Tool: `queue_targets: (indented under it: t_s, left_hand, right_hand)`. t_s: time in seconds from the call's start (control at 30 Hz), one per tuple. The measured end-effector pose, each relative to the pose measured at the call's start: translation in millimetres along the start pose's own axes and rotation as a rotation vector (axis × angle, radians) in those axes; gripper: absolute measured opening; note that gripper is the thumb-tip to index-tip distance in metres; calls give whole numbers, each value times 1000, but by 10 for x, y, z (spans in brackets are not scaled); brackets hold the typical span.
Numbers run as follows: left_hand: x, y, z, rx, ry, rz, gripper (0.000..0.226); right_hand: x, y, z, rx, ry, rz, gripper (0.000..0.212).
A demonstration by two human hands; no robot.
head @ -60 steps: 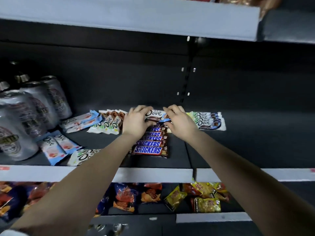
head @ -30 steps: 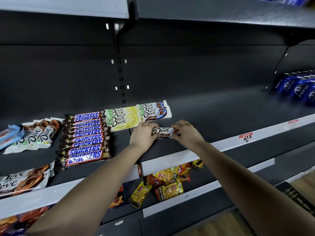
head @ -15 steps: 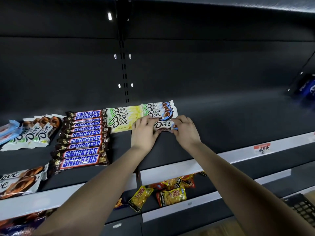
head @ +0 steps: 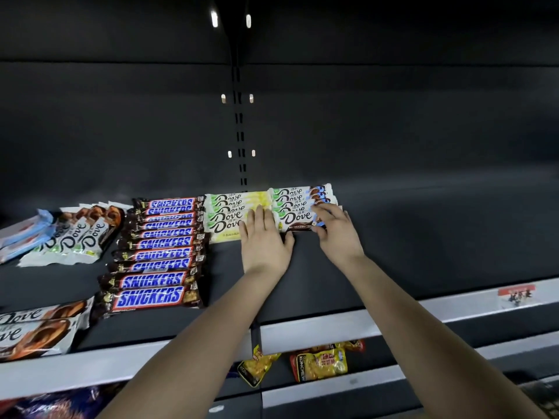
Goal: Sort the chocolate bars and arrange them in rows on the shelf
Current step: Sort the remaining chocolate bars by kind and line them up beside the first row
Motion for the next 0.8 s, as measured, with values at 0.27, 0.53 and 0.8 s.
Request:
queue_targets:
  t_s: [0.27,0.53,0.8]
  left_hand:
    - [13,9,-3,-13,-12,-39,71]
    - [20,7,4,15,-2,-38,59]
    - [32,18,14,-3,-21,-37,66]
  right_hand:
    - [-2,-6,-34,57,2,-42,43]
    - [18,18,-24,42,12,-57,47]
    - [-10,29,-19,81,-97,-39,48]
Point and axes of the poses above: each hand's wrist, its own z-axis towards the middle knuckle, its own x-axis out of the palm, y = z × x, the point moved 4 cm from there along z, towards the middle knuckle, and after that the axes turned 8 degrees about -z, right-handed, at the moved point
